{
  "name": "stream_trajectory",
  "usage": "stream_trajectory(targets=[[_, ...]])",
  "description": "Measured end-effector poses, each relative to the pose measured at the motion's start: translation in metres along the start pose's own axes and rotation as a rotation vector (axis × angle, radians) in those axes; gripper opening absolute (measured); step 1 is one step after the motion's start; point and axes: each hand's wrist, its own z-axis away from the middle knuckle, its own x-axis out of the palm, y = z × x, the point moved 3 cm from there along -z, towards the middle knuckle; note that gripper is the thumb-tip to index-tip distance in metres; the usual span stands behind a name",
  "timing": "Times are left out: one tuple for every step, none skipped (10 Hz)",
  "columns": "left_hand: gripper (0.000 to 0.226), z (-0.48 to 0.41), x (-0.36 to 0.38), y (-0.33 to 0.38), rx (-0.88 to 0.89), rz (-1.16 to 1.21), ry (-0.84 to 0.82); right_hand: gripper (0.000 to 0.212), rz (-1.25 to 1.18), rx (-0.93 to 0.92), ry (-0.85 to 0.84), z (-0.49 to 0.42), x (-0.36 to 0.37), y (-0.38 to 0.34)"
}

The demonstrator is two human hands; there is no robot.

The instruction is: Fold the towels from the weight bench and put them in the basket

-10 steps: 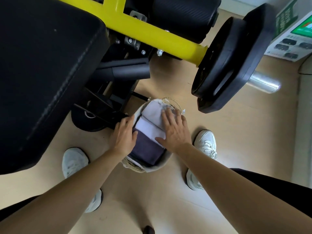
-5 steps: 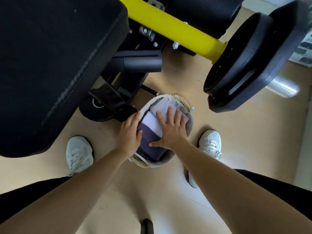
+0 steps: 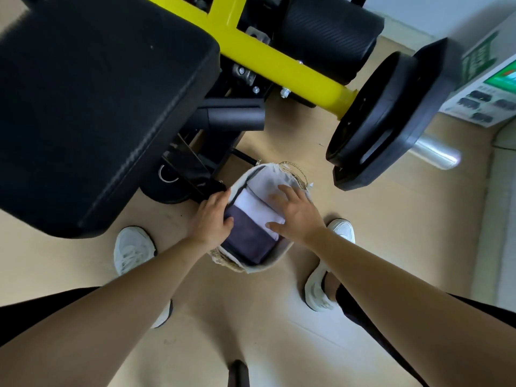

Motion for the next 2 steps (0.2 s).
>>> stream_trajectory(targets=[[0.07, 0.008, -0.017, 0.008, -0.008, -0.056, -0.069, 0.052, -0.061, 0.007, 0.013, 0.016, -0.019, 0.005], [0.057, 0.016, -0.045, 0.021, 0.042, -0.058, -0.06, 0.025, -0.077, 0.034, 0.022, 0.029, -0.044, 0.003]])
